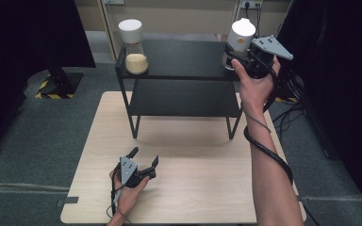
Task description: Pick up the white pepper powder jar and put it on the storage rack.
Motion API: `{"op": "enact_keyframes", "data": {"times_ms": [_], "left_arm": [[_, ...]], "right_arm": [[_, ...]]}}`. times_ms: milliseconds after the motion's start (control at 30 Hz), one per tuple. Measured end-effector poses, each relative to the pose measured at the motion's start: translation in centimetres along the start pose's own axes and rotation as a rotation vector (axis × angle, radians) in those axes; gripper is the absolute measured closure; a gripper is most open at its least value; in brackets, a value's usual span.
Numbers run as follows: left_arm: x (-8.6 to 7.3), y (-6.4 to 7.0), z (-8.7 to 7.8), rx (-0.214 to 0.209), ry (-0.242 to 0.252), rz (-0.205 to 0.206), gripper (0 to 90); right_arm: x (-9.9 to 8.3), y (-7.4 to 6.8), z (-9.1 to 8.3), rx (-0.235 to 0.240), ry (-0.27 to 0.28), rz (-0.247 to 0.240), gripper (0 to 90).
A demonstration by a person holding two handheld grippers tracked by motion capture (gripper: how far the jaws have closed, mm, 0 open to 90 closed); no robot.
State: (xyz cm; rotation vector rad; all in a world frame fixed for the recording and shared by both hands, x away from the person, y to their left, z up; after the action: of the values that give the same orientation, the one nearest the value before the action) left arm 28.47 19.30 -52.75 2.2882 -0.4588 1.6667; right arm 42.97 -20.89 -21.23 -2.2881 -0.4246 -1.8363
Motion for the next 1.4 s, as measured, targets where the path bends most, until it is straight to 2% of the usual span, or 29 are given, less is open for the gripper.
{"op": "enact_keyframes", "data": {"times_ms": [367,700,800,1033,1400], "left_arm": [[0.0,0.0,0.0,0.001,0.001,0.001,12.4],[0.0,0.1,0.0,0.000,0.001,0.003,12.5],[0.0,0.1,0.0,0.000,0.000,0.005,12.5],[0.0,0.1,0.0,0.000,0.001,0.004,12.5],[0.0,0.2,0.0,0.002,0.001,0.007,12.5]], "right_arm": [[-0.3,0.2,0.4,0.007,-0.009,0.002,30.5],[-0.3,0.3,1.1,0.016,-0.006,0.037,28.6],[-0.2,0.4,1.1,0.018,-0.009,0.030,28.3],[-0.6,0.4,0.9,0.034,-0.009,0.056,19.2],[-1.5,0.3,-0.8,0.061,0.015,0.065,10.1]]}}
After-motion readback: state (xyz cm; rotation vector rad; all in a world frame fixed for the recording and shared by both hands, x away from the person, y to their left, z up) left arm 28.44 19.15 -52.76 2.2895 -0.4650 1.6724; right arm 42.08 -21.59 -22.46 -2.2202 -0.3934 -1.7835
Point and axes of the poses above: each handheld gripper's, and its own axes: z roughly forward along the jaws, x roughly out of its top, y roughly to its right, the point moved 7 cm from there along z, roughly forward along the jaws, and after that the axes turned 13 degrees about -y, right-handed, at the moved point
